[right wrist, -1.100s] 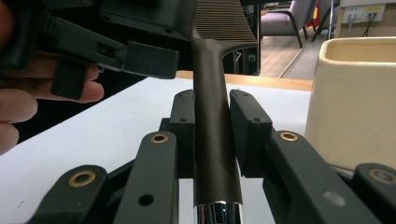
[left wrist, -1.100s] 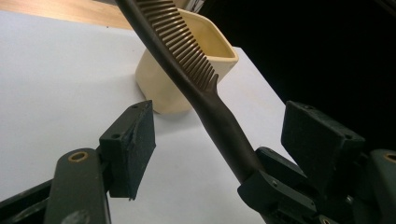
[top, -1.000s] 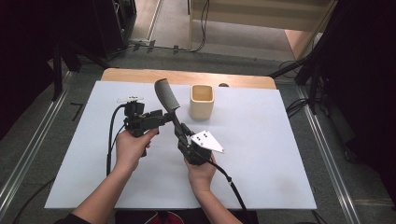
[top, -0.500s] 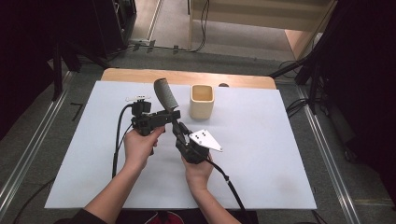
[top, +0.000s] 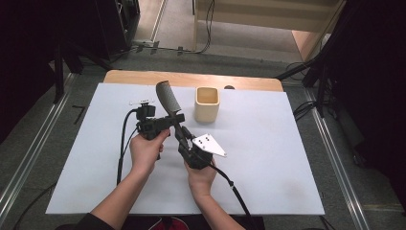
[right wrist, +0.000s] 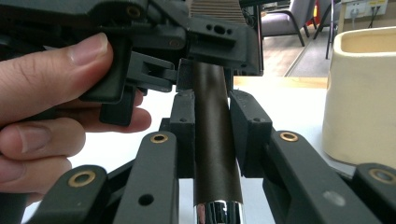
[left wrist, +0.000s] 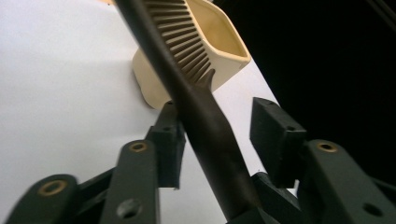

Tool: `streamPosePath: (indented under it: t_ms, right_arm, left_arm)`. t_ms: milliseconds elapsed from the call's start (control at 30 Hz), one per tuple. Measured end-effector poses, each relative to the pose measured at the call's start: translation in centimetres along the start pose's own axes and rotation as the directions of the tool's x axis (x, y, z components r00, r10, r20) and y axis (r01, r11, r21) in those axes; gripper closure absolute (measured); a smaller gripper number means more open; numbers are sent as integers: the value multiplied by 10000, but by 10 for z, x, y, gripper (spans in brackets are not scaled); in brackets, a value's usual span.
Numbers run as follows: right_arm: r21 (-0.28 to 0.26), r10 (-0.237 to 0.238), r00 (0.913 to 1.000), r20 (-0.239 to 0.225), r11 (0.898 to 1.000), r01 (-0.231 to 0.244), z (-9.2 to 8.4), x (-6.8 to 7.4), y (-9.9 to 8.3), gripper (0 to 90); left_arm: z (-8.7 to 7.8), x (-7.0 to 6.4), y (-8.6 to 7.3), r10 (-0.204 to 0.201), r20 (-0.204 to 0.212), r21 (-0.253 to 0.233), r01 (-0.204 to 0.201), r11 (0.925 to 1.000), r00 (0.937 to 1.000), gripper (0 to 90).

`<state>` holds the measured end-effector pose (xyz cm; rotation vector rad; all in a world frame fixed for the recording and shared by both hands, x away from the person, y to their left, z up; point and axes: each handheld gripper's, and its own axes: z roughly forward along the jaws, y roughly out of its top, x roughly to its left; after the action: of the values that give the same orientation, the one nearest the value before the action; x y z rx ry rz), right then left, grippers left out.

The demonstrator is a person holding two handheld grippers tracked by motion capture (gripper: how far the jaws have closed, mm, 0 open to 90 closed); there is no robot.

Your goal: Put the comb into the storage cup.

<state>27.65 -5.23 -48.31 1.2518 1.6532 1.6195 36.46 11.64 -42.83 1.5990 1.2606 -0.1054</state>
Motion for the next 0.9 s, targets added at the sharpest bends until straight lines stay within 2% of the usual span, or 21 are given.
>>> streamPosePath:
  t_ms: [67, 133, 433, 567, 767, 800, 867, 900]
  right_arm:
    - [-31, 26, 10000, -34, 10000, -26, 0, 0, 0, 702]
    - [-90, 7, 10000, -46, 10000, -8, 0, 0, 0, 702]
    - [-51, -62, 9999, -124, 10000, 61, 0, -1, -1, 701]
    - [-7, -93, 9998, -201, 10000, 93, 0, -1, -1, 701]
    - [75, -339, 9992, -218, 9994, 341, 1, -1, -2, 692]
    - [59, -343, 9991, -269, 9994, 344, 2, -1, -2, 686]
    - [-4, -372, 9985, -409, 9993, 372, 2, -2, -2, 646]
    - [-43, -416, 9981, -461, 9991, 414, 1, -2, -2, 630]
  left_arm:
    - [0, 1, -1, -182, 35, -28, 182, 9998, 9998, 606]
    - [0, 2, -1, -159, 16, 17, 159, 9999, 9999, 647]
    - [-2, 3, -1, -293, 249, 13, 293, 9996, 9993, 686]
    - [-4, 4, -2, -610, 487, -73, 614, 9981, 9969, 706]
    - [-4, 6, -1, -789, 701, -33, 794, 9968, 9944, 725]
    - [-5, 5, -1, -724, 679, -76, 731, 9973, 9951, 728]
    - [-6, 3, -1, -279, 355, -183, 285, 9994, 9990, 733]
    - [-6, 3, 0, -232, 327, -147, 237, 9996, 9992, 733]
